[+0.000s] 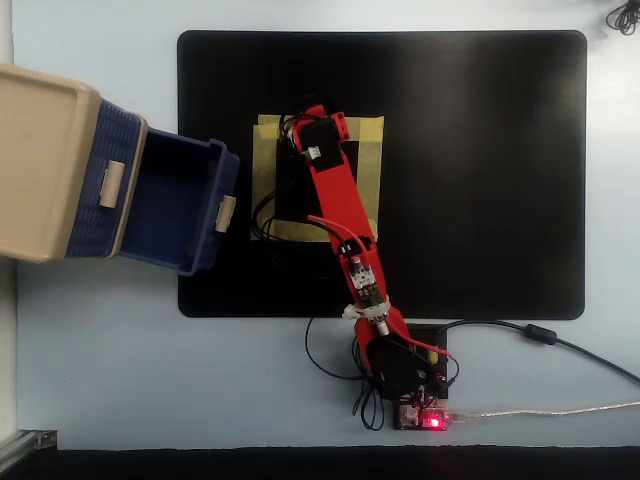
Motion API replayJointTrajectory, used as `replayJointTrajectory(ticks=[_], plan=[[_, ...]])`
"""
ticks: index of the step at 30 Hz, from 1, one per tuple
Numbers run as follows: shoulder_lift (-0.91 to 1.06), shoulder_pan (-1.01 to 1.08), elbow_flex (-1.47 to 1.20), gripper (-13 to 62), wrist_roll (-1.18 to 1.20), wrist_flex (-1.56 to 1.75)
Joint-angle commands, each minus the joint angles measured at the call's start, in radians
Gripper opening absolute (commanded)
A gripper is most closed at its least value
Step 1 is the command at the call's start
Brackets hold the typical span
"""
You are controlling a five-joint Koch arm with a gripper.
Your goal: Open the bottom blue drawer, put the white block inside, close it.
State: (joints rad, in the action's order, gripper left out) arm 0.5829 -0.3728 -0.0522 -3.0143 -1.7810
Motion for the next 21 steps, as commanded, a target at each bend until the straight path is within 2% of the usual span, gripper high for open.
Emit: replayJointTrajectory(ticks=[1,10,12,14,15,16,17,21], plan=[[0.018,-0.011,0.037,34.3,-0.037,0.002],[-0.055,-0.018,0.038,33.9,-0.021,0.075],[-0.058,-0.018,0.035,32.0,0.006,0.067],[-0.060,-0.017,0.029,23.1,0.046,0.063],[-0.063,-0.015,0.029,14.4,0.071,0.058],[-0.063,-0.014,0.029,1.0,0.100,0.035],[-0.060,-0.012,0.029,-8.5,0.120,0.009],[-0.034,-0.012,0.038,-7.9,0.164,-0.048]])
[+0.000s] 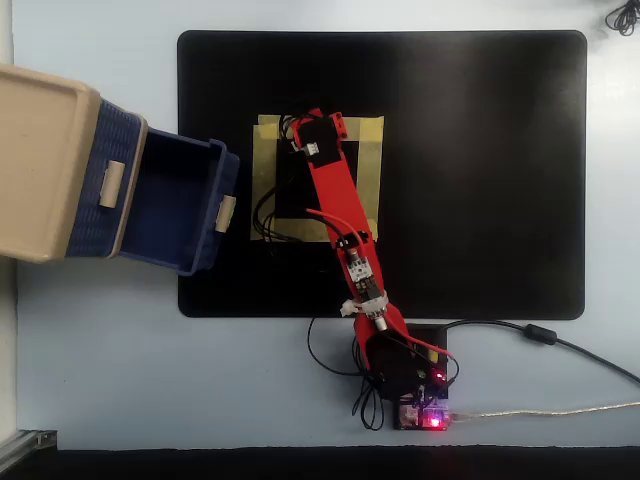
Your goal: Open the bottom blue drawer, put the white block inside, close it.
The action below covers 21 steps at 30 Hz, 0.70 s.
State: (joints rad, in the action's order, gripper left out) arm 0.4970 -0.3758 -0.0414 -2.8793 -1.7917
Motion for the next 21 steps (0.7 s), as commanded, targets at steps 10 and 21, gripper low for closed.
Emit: replayJointTrajectory(ticks=[10,21], plan=[[0.626,-0.178,0.012,-7.9,0.364,-0.120],[0.541,-0.588,0.008,-7.6,0.181,0.189]])
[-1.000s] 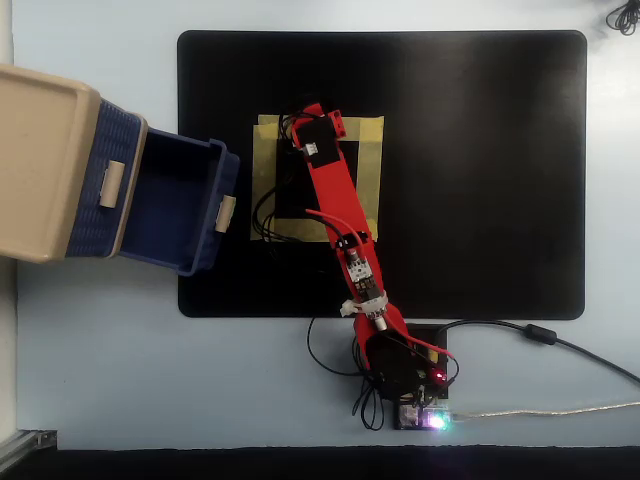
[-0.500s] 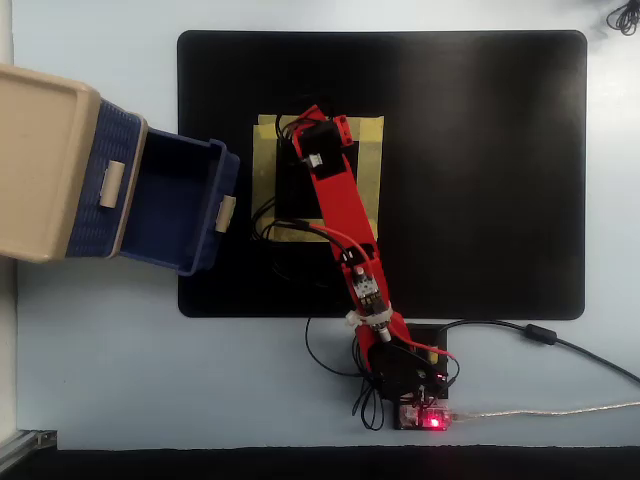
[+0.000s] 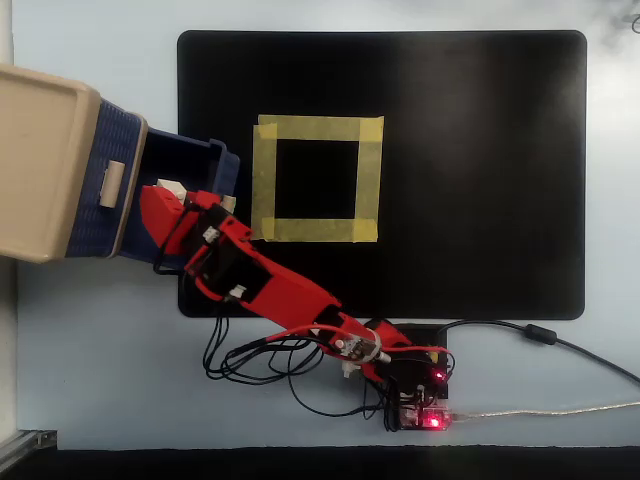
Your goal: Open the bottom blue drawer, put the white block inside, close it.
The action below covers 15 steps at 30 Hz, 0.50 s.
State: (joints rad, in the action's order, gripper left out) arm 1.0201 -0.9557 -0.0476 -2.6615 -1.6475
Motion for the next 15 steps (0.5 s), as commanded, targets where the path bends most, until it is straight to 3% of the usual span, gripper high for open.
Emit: replayJointTrajectory(ticks=[1,5,8,10,15], plan=[[-0.008,-0.008,0.011,-7.6,-0.037,0.043],[-0.112,-0.005,0.012,-6.1,-0.029,0.043],[-0.195,-0.008,0.020,21.1,-0.038,0.051],[-0.212,-0.011,0.023,33.2,-0.048,0.046],[-0.060,-0.011,0.029,34.6,-0.052,0.009]])
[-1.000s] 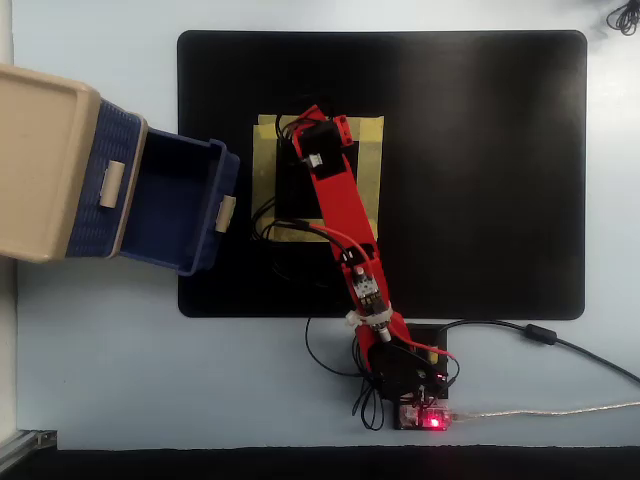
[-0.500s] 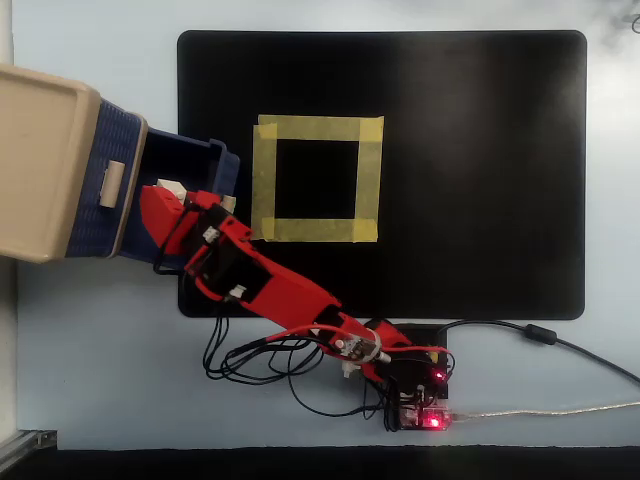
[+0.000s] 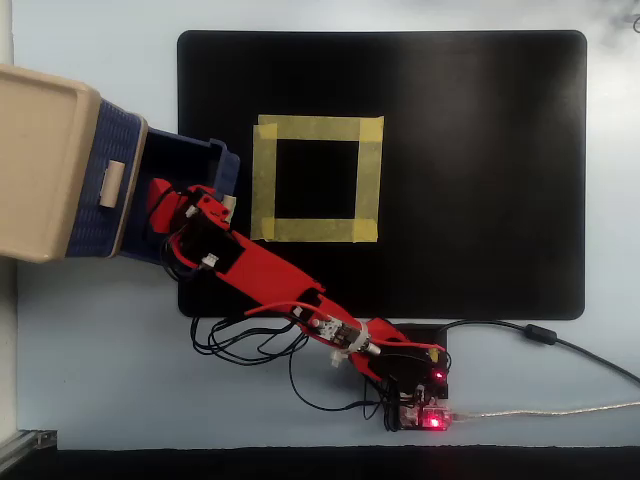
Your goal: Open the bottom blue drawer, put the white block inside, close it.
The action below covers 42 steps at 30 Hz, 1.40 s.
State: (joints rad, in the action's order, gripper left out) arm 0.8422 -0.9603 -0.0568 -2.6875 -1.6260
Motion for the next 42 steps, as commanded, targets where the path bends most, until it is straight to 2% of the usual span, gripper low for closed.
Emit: replayJointTrajectory(ticks=[1,5,7,10,12,17,23,28,30,32,35,36,39,42], plan=[[0.183,-0.006,0.038,34.6,-0.026,-0.060],[0.397,0.009,-0.005,34.0,-0.005,-0.385],[0.448,0.020,-0.166,34.0,0.049,-0.423],[0.416,0.020,-0.515,34.0,0.156,-0.359],[0.275,0.023,-0.630,34.1,0.176,-0.270],[0.124,0.014,-0.472,34.4,0.146,-0.006],[-0.114,-0.077,-0.086,34.7,0.037,0.328],[-0.184,-0.104,0.037,34.8,0.005,0.330],[-0.118,-0.095,0.046,34.9,0.005,0.193],[0.052,-0.052,0.043,34.6,0.009,-0.055],[0.291,0.140,0.032,34.3,0.038,-0.422],[0.362,0.216,0.011,34.2,0.077,-0.453],[0.561,0.456,-0.285,34.0,0.328,-0.428],[0.799,0.620,-0.765,33.9,0.729,-0.416]])
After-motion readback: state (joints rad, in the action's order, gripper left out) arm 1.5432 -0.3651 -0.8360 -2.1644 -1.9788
